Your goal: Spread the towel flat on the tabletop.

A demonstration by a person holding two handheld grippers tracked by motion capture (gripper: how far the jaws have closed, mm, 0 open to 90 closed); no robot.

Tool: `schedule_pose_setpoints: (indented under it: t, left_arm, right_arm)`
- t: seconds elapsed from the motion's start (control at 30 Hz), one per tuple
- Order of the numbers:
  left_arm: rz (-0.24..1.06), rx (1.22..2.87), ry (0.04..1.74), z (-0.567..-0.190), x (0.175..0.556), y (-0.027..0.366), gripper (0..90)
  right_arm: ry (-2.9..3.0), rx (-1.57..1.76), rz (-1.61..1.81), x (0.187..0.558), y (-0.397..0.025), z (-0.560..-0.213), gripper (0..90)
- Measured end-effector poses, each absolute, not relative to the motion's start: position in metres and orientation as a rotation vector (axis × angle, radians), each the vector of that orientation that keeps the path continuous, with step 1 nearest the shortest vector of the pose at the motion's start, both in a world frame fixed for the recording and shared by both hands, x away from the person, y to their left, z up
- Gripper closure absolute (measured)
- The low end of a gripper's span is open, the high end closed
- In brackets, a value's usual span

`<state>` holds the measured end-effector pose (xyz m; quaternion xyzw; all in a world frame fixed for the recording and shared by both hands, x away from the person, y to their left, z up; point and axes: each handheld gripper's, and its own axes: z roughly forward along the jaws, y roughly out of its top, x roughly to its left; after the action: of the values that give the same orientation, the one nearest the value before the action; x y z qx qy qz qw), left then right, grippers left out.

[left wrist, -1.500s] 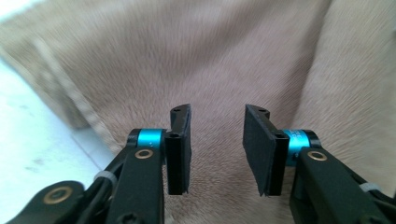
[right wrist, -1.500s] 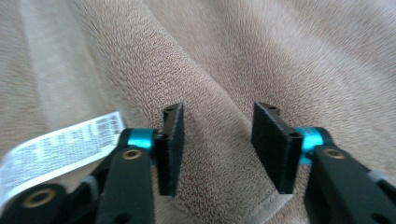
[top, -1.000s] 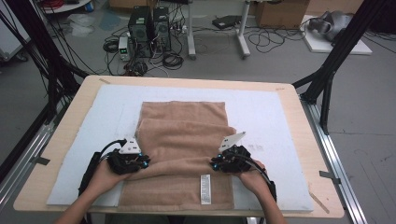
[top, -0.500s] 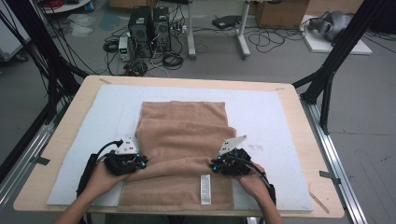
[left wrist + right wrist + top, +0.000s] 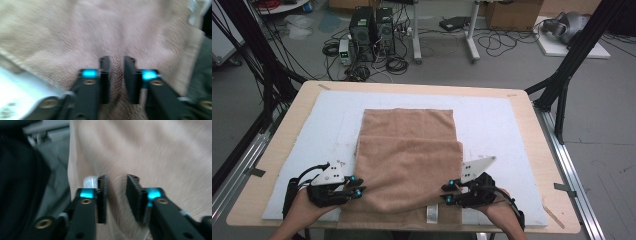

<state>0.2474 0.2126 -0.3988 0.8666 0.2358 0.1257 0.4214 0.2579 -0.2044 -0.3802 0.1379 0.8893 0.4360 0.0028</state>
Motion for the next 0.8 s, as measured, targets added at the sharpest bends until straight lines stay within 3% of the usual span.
schedule_pose_setpoints:
  t: [0.1,0.23,0.33,0.4,0.5,0.53,0.73,0.8]
  left_arm:
    - [0.332,2.168,0.639,-0.405,0.262,0.209,65.2]
    - [0.309,2.266,0.691,-0.422,0.276,0.202,55.9]
    - [0.255,2.313,0.688,-0.435,0.277,0.196,57.1]
    - [0.262,2.280,0.683,-0.437,0.275,0.199,64.1]
    - [0.263,2.261,0.677,-0.438,0.271,0.200,78.9]
    - [0.261,2.260,0.671,-0.438,0.269,0.200,82.5]
    - [0.164,2.247,0.586,-0.427,0.248,0.205,85.6]
    - [0.201,2.226,0.560,-0.419,0.241,0.207,84.6]
  right_arm:
    - [2.738,0.497,1.367,0.276,-0.206,-0.377,62.3]
    - [2.795,0.545,1.182,0.294,-0.192,-0.399,50.2]
    - [2.866,0.534,1.088,0.297,-0.180,-0.419,47.0]
    - [2.885,0.550,1.071,0.294,-0.176,-0.429,51.7]
    - [2.927,0.586,1.197,0.293,-0.180,-0.435,77.1]
    - [2.937,0.586,1.205,0.291,-0.180,-0.435,79.7]
    - [3.028,0.411,1.237,0.278,-0.179,-0.424,82.9]
    - [2.998,0.329,1.244,0.266,-0.179,-0.412,79.7]
